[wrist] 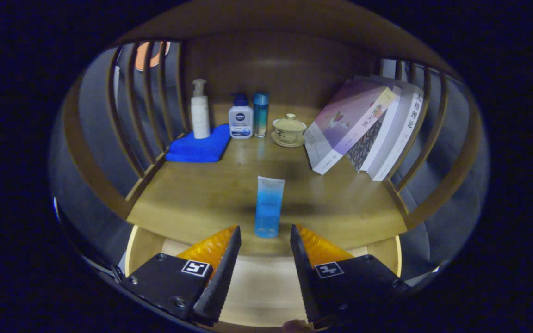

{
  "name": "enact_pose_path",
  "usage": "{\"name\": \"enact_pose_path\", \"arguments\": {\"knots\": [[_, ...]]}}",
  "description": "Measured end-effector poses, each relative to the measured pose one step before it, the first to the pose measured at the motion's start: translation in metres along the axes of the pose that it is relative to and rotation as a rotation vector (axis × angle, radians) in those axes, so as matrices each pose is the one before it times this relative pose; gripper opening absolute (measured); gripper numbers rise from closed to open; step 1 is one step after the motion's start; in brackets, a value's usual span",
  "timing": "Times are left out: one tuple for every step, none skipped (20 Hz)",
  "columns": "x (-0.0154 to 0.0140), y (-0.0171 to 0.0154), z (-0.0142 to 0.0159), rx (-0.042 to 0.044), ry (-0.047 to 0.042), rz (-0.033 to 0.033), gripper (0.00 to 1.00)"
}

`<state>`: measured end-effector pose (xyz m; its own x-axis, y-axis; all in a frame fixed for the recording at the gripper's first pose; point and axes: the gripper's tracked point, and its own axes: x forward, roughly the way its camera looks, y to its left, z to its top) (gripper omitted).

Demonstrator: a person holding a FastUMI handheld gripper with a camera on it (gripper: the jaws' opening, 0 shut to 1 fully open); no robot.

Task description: Pull open the drawer, take out the items inside it, and place them on the countertop above the cabinet.

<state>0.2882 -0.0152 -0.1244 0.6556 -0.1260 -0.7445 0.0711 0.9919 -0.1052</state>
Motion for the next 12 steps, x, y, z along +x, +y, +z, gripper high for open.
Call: {"name": "enact_pose_path", "arguments": {"knots": [[-0.01219, 0.00144, -0.00377, -0.00293, -0.01167, 0.01034, 0.68], [-0.01232, 0.00116, -0.0057, -0.00258, -0.01281, 0.01039, 0.68], [-0.01389, 0.00225, -0.00375, 0.00096, -0.01699, 0.01168, 0.68], [-0.01205, 0.00241, -0.00523, 0.00298, -0.01781, 0.01498, 0.69], [-0.01461, 0.00319, -0.00378, 0.00197, -0.02133, 0.01583, 0.69], [-0.01287, 0.00373, -0.00592, -0.00481, -0.01841, 0.0142, 0.68], [-0.01054, 0.00137, -0.00415, -0.0049, -0.02043, 0.00503, 0.74], [-0.01411, 0.00445, -0.00651, -0.00766, -0.02442, 0.0148, 0.79], [-0.01114, 0.00483, -0.00649, -0.00415, -0.01928, 0.01307, 0.84], [-0.01124, 0.00349, -0.00603, -0.00257, -0.0172, 0.01389, 0.85], [-0.01126, 0.00212, -0.0054, -0.00119, -0.02565, 0.00901, 0.85], [-0.00856, -0.00069, -0.00418, -0.00148, -0.02668, 0.00129, 0.85]]}}
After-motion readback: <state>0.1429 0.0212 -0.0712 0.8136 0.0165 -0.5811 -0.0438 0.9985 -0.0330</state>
